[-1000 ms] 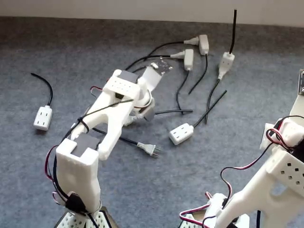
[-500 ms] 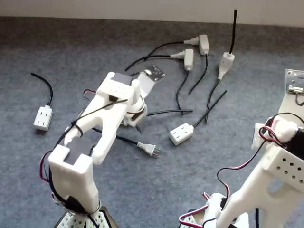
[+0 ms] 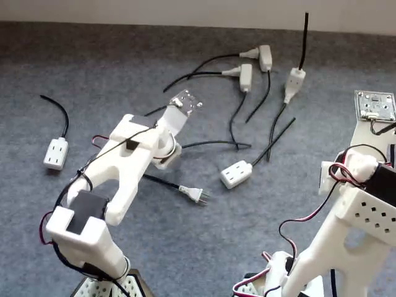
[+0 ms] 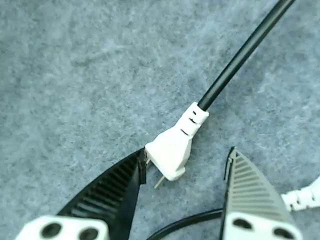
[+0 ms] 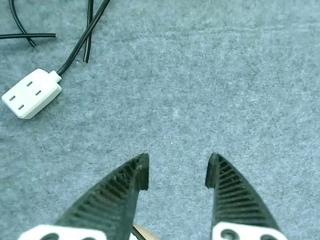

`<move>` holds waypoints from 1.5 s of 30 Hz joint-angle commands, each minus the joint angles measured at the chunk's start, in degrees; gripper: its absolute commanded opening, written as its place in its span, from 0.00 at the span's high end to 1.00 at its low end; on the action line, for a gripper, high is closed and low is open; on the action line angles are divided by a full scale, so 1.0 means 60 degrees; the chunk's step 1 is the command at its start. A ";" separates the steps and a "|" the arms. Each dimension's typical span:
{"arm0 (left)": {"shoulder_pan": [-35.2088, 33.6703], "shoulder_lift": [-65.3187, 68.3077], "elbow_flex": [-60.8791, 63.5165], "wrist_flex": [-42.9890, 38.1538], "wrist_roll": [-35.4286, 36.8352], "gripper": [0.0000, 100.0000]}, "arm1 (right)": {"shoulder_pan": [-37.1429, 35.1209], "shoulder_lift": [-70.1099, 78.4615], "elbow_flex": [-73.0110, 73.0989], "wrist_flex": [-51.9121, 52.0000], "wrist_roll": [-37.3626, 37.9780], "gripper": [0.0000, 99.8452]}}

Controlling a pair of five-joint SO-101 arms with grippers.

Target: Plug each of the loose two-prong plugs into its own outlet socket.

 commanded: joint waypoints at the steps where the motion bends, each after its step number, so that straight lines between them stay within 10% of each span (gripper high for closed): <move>1: -0.0051 0.0403 -0.0930 0.0630 -0.0044 0.74 | -0.0066 -0.0154 0.0007 0.0286 0.0044 0.81; 20: 0.0344 0.1033 -0.2176 0.1319 -0.0117 0.74 | -0.0022 -0.0154 0.0022 0.0315 0.0044 0.81; 45: 0.0330 0.2190 -0.3099 0.2271 -0.3150 0.85 | 0.0007 -0.0154 0.0623 0.0271 0.0044 0.81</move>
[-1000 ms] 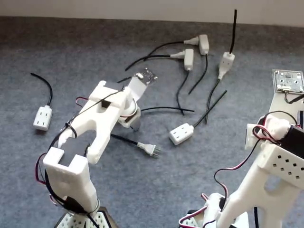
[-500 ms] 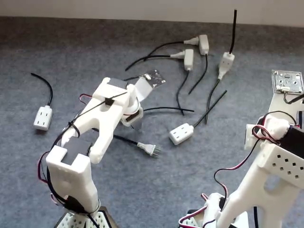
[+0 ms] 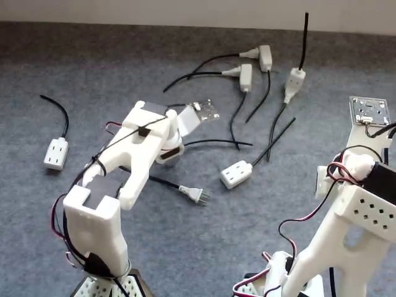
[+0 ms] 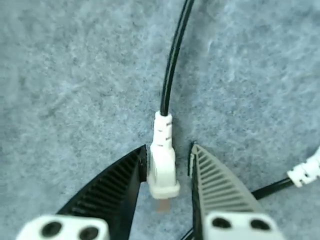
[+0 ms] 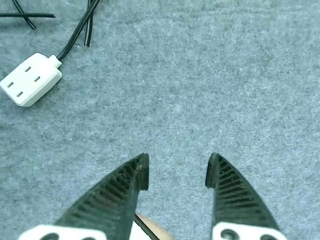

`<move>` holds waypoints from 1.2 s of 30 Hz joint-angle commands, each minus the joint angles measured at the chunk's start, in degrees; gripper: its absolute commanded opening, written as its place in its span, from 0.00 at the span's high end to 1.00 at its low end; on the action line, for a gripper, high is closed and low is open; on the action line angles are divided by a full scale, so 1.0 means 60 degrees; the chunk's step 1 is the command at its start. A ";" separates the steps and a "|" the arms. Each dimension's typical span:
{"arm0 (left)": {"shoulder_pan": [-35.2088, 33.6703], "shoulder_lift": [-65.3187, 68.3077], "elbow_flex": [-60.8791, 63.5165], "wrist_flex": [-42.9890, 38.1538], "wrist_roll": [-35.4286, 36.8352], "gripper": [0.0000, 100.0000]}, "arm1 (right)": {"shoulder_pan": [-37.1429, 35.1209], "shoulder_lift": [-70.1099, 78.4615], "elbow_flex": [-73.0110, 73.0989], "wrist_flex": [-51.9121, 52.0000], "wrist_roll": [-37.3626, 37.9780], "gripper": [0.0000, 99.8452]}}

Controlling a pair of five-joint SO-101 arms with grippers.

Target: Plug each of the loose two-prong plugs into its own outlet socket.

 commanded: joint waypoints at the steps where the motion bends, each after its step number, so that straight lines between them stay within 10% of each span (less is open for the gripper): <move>1: 0.0051 0.0491 -0.0901 0.0689 -0.0088 0.85 | 0.0007 -0.0154 -0.0037 0.0271 0.0044 0.81; 20: 0.0139 0.1956 -0.7758 0.4996 0.0015 0.99 | 0.0007 -0.0154 -0.0051 0.0286 0.0044 0.81; 36: 0.2000 0.1341 -1.2388 0.6359 0.5817 0.99 | -0.0066 -0.0139 -0.0022 0.0256 0.0059 0.81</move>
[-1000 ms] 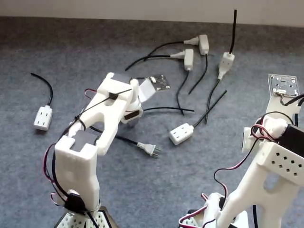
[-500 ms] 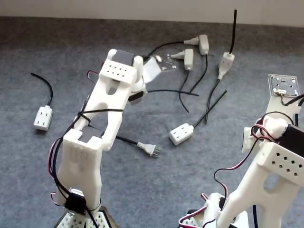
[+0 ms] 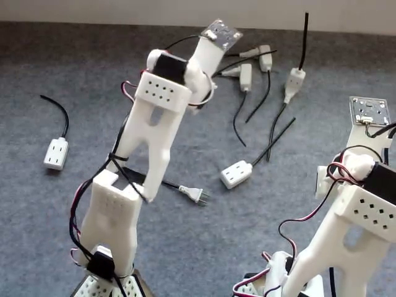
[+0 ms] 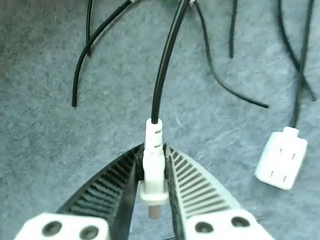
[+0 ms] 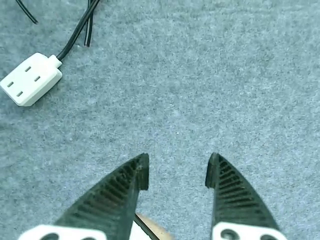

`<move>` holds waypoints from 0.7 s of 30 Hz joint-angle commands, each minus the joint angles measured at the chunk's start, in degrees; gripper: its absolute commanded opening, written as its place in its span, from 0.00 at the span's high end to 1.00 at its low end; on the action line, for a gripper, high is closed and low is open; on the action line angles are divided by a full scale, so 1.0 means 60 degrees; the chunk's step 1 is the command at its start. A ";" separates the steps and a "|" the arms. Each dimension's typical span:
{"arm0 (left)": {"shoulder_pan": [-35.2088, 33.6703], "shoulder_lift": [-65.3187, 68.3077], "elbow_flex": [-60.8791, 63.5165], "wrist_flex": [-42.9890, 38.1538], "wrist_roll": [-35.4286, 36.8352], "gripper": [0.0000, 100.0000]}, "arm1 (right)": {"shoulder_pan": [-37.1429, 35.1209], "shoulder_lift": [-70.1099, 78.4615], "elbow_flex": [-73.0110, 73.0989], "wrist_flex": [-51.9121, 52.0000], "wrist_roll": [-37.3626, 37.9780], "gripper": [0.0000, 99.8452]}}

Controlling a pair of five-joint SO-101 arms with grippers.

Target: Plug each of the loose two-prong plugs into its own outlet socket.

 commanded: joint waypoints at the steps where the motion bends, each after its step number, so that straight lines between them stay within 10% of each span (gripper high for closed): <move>1: 0.0740 -0.0974 -0.1267 0.0527 0.0821 0.99 | -0.0081 -0.0139 -0.0022 0.0242 0.0059 0.81; 15: 0.0139 -0.2425 -0.1267 0.0527 0.8264 0.99 | -0.0095 -0.0139 0.2000 -0.1766 0.0059 0.81; 21: 0.0740 -0.2630 -0.1267 0.0586 0.9451 0.99 | -0.0989 -0.0139 0.2161 -0.1883 0.0044 0.81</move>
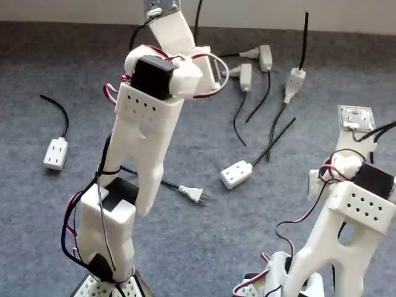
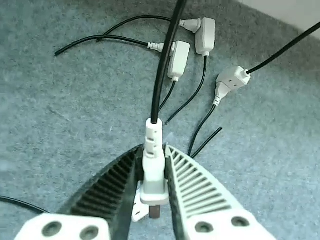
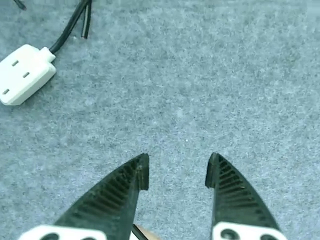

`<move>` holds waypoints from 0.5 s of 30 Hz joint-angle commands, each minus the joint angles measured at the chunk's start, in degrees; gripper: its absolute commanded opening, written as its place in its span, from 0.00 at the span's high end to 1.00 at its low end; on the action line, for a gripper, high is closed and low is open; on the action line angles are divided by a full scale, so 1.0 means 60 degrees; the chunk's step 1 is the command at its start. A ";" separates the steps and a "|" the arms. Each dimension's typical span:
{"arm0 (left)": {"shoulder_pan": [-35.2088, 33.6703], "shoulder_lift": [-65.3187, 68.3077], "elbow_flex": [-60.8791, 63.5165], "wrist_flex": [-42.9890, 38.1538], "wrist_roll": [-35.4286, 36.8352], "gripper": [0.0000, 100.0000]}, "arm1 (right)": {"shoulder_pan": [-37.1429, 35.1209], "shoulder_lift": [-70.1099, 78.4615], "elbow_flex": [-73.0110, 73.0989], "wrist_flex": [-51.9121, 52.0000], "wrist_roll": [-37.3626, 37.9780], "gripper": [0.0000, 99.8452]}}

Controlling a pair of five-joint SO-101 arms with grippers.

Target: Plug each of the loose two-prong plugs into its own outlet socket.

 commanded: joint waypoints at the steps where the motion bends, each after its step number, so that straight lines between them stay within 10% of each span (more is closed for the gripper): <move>1: 0.0593 -0.0945 -0.0300 0.0103 0.0308 0.99 | -0.0681 -0.0154 -0.0022 -0.0125 0.0044 0.81; 15: 0.0930 -0.5018 0.4711 0.0029 0.0337 0.99 | -0.2366 -0.0154 0.0168 -0.0198 -0.1377 0.81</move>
